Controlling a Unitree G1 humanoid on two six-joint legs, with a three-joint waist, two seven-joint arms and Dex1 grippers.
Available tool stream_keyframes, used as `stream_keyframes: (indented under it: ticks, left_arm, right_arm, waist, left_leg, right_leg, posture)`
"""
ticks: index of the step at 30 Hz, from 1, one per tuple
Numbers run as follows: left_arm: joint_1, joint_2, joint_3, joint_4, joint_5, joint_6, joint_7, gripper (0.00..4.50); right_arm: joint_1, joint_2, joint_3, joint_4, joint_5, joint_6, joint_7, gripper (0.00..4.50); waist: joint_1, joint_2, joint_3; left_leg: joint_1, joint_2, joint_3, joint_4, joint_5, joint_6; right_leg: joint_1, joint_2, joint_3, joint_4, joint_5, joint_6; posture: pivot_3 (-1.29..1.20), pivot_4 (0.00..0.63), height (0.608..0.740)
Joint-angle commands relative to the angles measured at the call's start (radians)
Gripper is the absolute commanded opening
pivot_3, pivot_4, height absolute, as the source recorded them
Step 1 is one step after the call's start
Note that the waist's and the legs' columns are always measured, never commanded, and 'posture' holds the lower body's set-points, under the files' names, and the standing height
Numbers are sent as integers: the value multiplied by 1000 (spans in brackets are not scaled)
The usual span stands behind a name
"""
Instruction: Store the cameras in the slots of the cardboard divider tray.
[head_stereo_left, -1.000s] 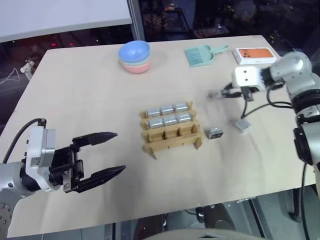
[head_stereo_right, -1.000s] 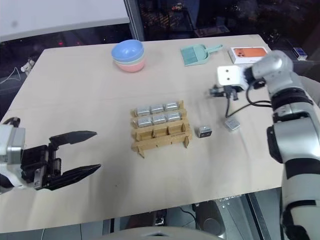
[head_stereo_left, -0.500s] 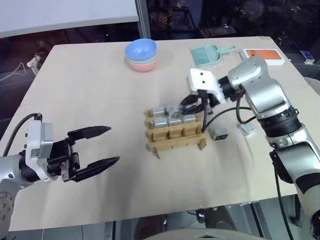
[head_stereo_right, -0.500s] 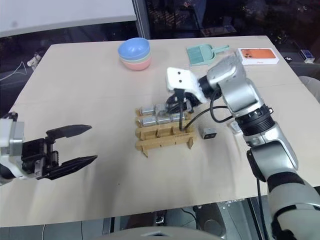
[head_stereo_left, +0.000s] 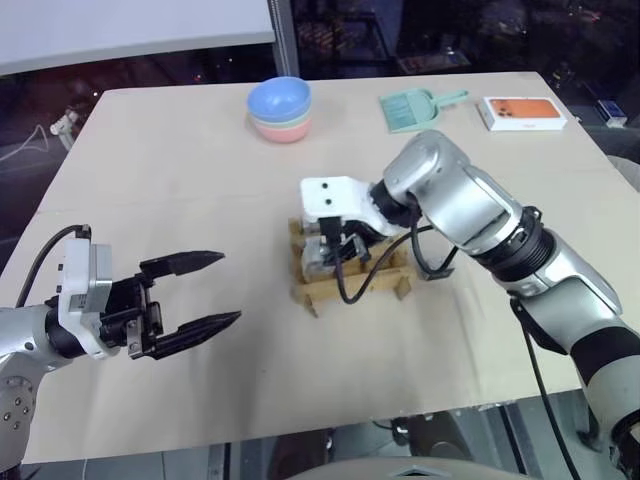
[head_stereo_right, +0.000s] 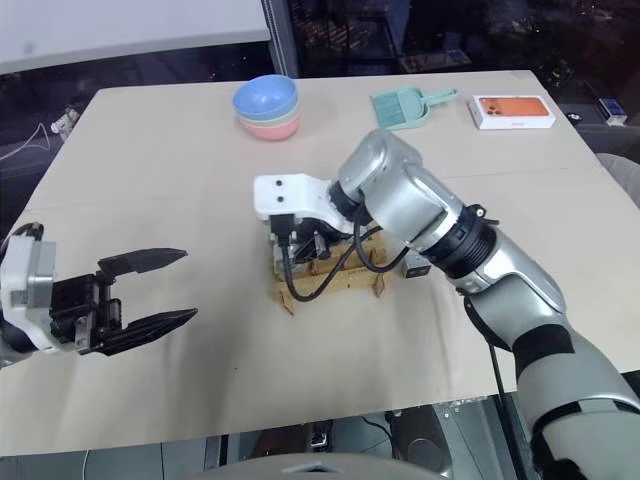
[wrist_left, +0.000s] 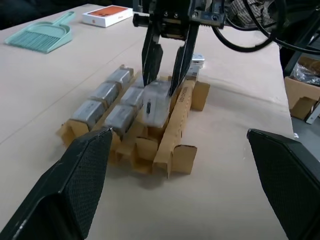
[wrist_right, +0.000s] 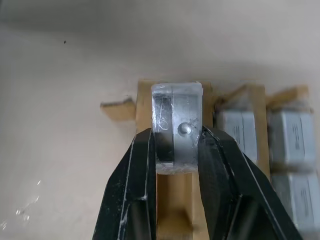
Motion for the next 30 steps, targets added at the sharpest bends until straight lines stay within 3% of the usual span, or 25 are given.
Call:
stream_keyframes:
  ticks: [1,14,30]
  left_arm:
    - [2,-1,21,-12,-8,-15,0,4500]
    - [1,1,20,-5,-6,-14,0,4500]
    - [-1,7,20,-10,-7,-10,-1,4500]
  right_arm:
    - [-35,4,6,-5,7,11,-24,639]
    - [-23,-39,102,50,-34,-71,-26,639]
    - [-5,-55,113,23,-26,-39,-33,639]
  waist:
    - [0,0,0]
    - [-2,0,0]
    - [0,0,0]
  left_leg:
    - [0,-1,-2,0,0,0]
    - [0,-3,-7,0,0,1]
    - [-1,-4,-8,0,0,1]
  right_leg:
    - [0,-1,0,0,0,0]
    - [1,-1,-3,1,0,0]
    - [1,-1,-5,1,0,0]
  posture:
    - [0,150,740]
    - [0,150,740]
    - [0,150,740]
